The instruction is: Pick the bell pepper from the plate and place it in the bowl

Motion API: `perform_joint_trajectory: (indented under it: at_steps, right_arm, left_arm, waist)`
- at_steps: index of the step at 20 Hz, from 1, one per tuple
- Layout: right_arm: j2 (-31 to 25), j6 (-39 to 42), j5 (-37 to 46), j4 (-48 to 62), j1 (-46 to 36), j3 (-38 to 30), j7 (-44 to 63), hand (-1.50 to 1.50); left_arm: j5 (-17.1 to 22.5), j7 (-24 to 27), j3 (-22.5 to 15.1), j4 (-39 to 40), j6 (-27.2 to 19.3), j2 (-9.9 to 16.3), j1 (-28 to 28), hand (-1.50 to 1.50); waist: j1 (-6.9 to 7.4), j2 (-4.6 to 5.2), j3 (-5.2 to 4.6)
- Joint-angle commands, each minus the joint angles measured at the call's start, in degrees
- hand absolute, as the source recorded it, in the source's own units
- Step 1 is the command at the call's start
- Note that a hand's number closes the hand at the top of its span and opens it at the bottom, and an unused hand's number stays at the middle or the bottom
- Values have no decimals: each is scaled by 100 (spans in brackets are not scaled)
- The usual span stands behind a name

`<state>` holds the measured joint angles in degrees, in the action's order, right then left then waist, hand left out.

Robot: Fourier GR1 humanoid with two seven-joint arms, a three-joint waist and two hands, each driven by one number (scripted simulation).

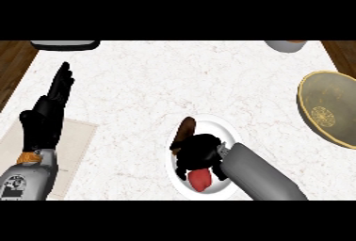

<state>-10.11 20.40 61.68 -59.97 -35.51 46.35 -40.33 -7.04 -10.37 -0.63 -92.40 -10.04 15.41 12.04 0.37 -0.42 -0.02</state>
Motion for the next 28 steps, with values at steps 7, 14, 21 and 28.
perform_joint_trajectory:
  at_steps: [7, 14, 21, 28]
  right_arm:
    - [442, -85, 557, -109, 552, -158, -362, 150]
    - [855, -287, -255, 321, 1307, -2220, 2367, 150]
    - [1001, -1261, -940, -1318, 2315, -2321, 4735, 150]
    - [1009, -2624, -1678, -3750, 2746, -1813, 6303, 150]
  left_arm:
    - [-15, 87, 281, 95, 234, -18, 19, 0]
    - [-167, 3, 334, 71, -68, -73, -135, 0]
    - [-193, -156, 190, -122, -29, -139, -124, 0]
    - [-180, 34, 204, 10, -40, -202, -176, 0]
  waist:
    - [-36, 35, 1]
    - [-539, -55, -6]
    - [-355, -95, 4]
    - [-315, -68, -5]
